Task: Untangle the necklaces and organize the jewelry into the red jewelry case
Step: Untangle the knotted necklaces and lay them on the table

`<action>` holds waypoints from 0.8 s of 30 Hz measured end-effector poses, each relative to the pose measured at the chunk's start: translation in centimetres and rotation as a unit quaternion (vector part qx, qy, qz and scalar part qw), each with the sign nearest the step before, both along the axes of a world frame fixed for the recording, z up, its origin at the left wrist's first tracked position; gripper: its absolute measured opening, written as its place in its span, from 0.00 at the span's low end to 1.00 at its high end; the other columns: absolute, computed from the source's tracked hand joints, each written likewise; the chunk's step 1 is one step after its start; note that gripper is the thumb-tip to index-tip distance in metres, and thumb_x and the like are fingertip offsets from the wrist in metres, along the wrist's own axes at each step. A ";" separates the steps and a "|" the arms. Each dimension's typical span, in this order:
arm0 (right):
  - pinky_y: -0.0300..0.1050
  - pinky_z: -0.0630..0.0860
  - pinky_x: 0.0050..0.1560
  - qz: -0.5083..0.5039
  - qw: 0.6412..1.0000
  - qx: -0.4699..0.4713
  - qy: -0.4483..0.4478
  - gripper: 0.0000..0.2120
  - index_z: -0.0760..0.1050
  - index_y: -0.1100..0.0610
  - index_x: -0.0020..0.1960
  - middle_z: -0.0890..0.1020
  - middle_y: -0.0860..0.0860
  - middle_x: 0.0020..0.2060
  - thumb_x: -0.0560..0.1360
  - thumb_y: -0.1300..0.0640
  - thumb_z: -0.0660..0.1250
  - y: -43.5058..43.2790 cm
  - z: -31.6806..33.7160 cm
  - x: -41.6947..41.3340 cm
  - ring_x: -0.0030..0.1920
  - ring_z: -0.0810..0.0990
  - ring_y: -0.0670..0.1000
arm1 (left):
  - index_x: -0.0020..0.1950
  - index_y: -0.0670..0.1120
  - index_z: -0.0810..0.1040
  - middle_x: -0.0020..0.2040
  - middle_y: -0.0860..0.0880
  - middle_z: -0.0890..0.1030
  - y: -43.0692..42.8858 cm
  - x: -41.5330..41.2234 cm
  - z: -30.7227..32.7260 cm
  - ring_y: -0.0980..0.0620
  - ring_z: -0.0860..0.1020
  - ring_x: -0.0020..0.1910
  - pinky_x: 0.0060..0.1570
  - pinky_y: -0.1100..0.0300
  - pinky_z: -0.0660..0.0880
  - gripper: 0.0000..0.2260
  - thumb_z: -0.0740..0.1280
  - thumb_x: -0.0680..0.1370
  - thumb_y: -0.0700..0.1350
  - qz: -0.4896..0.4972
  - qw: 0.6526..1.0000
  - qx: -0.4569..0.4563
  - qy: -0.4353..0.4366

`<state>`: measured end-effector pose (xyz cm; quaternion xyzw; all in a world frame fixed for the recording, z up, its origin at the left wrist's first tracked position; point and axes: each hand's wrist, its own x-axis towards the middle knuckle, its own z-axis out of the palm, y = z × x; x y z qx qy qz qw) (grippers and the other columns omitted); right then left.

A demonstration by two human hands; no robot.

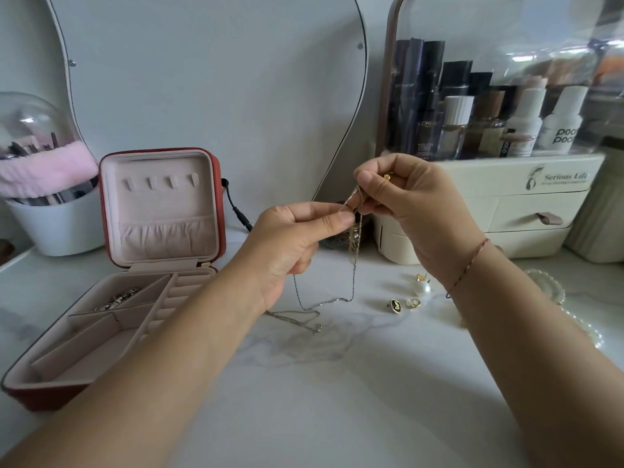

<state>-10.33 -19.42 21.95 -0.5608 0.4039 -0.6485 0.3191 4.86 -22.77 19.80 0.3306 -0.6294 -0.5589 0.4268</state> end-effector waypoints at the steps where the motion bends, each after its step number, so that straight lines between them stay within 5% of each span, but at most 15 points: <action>1: 0.37 0.74 0.35 0.001 1.000 -0.002 -0.002 0.05 0.74 0.60 0.42 0.81 0.53 0.30 0.76 0.65 0.64 0.0 0.0 0.0 0.29 0.77 0.45 | 0.41 0.47 0.83 0.27 0.51 0.63 0.0 -0.1 0.0 0.57 0.54 0.21 0.21 0.67 0.50 0.06 0.75 0.66 0.46 0.003 1.000 -0.002 -0.006; 17: 0.34 0.75 0.34 -0.010 0.999 -0.015 0.031 0.03 0.75 0.63 0.44 0.80 0.56 0.32 0.76 0.66 0.65 -0.1 -0.3 0.5 0.30 0.78 0.45 | 0.32 0.51 0.84 0.28 0.53 0.60 0.2 0.0 0.2 0.56 0.53 0.23 0.22 0.65 0.48 0.08 0.75 0.57 0.53 -0.001 1.000 0.024 -0.015; 24: 0.32 0.73 0.32 -0.017 0.999 -0.014 0.029 0.02 0.75 0.63 0.44 0.80 0.58 0.33 0.76 0.66 0.65 -0.3 -0.5 0.7 0.29 0.77 0.45 | 0.33 0.49 0.81 0.25 0.55 0.58 0.1 0.0 0.1 0.57 0.54 0.22 0.22 0.65 0.49 0.07 0.73 0.71 0.44 0.003 0.999 0.033 -0.025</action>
